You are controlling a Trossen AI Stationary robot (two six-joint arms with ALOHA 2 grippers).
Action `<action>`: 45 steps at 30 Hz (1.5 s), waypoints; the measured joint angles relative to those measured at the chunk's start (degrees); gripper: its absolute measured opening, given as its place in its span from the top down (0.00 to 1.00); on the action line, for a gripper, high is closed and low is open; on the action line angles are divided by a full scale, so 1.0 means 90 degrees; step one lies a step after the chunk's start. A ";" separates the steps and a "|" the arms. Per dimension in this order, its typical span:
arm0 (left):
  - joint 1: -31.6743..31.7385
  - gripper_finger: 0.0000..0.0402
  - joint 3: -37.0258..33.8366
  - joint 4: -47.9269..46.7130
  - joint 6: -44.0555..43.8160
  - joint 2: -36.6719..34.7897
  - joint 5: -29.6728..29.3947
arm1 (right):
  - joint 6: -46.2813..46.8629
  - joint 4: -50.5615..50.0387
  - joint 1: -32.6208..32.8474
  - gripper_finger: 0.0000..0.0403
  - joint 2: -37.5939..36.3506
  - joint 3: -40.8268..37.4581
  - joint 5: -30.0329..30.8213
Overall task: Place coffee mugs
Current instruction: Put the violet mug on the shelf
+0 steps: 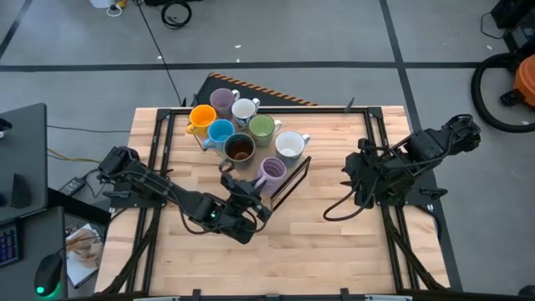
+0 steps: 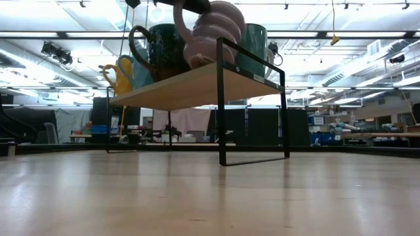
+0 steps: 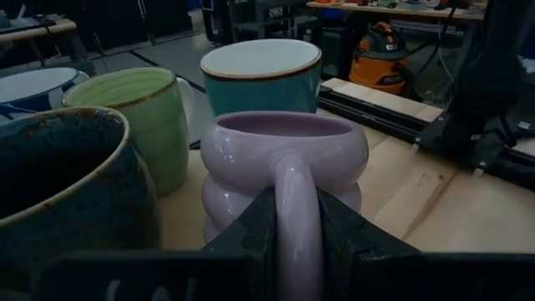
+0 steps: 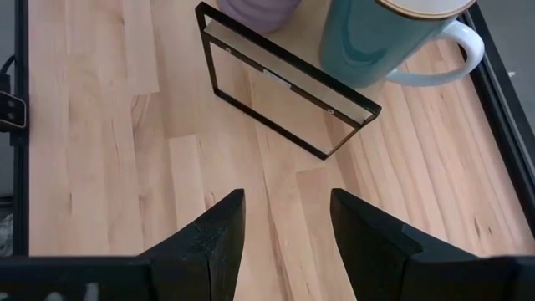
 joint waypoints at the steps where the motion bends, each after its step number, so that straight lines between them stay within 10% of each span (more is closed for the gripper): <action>1: -0.0020 0.86 0.0000 -0.0071 -0.0035 0.0000 -0.0010 | 0.0000 0.0000 0.0000 0.55 0.0000 0.0000 0.0000; 45: -0.0022 0.85 0.0000 -0.0957 -0.1139 -0.0010 0.1092 | -0.0100 0.0304 0.0000 0.55 0.0000 0.0000 0.0034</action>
